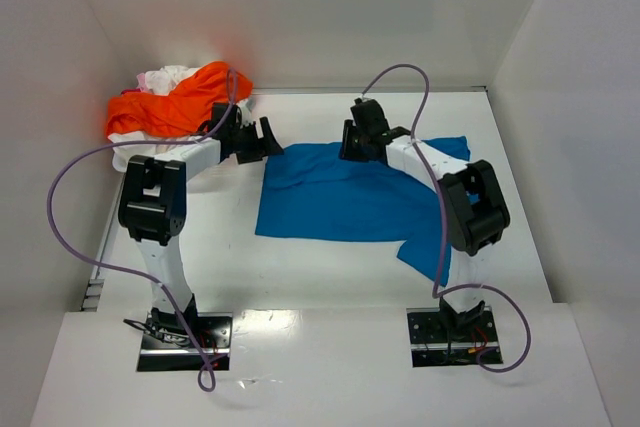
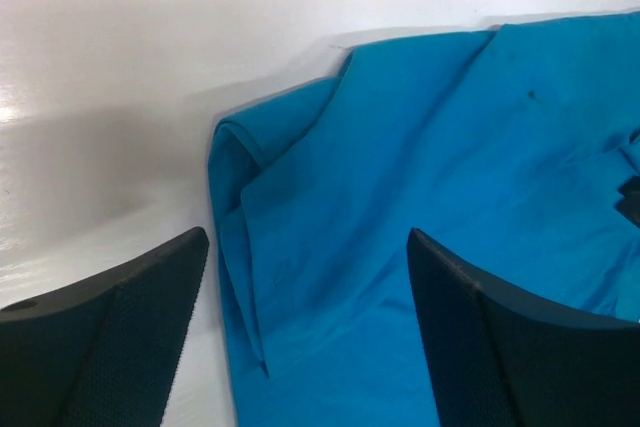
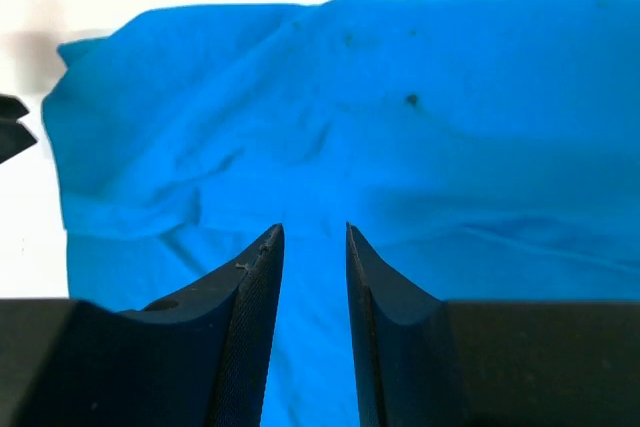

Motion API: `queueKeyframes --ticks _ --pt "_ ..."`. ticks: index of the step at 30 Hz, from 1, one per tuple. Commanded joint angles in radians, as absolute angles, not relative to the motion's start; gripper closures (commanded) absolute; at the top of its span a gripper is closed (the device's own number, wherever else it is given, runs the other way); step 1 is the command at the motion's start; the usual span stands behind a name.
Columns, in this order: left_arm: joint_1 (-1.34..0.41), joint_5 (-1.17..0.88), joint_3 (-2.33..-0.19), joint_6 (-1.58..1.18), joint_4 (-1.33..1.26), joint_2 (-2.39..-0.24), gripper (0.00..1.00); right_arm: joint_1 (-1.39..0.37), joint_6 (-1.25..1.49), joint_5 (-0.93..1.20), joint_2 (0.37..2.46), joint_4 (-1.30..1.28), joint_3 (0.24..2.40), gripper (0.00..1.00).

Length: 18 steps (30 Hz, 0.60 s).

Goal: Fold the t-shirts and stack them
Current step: Fold the flattened tshirt in 1/3 of the way

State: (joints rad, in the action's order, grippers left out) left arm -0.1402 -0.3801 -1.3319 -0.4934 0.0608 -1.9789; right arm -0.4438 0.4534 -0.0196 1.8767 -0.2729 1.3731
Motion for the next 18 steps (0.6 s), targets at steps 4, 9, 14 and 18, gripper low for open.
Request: queueKeyframes --ticks 4,9,14,18 --pt "-0.135 -0.436 -1.368 -0.466 0.051 -2.013 0.20 -0.486 0.454 -0.031 1.969 -0.242 1.517 0.63" --pt "-0.135 -0.431 -1.381 -0.456 0.076 -2.022 0.32 -0.508 0.463 -0.020 2.031 -0.242 1.563 0.63" --pt "-0.135 -0.408 -1.407 -0.445 0.095 -2.031 0.32 -0.517 0.463 -0.009 2.066 -0.252 1.600 0.63" --pt "-0.135 -0.408 -1.422 -0.454 0.083 -2.062 0.38 -0.535 0.463 -0.009 2.066 -0.252 1.600 0.63"
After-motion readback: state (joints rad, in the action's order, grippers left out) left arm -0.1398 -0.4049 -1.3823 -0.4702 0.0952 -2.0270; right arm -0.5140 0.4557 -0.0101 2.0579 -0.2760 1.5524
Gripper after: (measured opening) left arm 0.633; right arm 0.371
